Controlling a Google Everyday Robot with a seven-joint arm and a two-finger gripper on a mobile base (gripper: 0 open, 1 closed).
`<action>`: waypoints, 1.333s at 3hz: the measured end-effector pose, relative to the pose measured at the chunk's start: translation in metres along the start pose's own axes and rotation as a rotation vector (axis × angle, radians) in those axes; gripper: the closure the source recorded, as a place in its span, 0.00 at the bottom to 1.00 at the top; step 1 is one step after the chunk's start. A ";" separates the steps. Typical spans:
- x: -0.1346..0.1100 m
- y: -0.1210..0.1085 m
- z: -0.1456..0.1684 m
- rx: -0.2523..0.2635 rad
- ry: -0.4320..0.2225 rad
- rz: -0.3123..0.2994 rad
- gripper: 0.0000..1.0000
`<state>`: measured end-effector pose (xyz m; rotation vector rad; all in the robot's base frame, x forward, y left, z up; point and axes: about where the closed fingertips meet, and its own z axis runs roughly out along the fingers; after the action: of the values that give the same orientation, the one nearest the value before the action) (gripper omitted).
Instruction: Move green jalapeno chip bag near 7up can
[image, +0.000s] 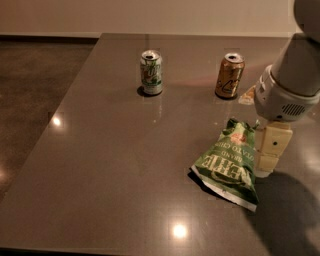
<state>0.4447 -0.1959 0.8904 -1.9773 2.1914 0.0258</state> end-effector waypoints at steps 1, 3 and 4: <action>0.001 -0.001 0.012 -0.027 -0.005 -0.019 0.00; -0.008 -0.001 0.015 -0.065 -0.039 -0.041 0.49; -0.025 -0.003 0.007 -0.075 -0.077 -0.065 0.72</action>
Offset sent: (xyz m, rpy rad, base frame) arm 0.0019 0.0035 -0.0204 0.0293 0.0735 0.0585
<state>0.4505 -0.1706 0.8876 -2.0496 2.1071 0.1744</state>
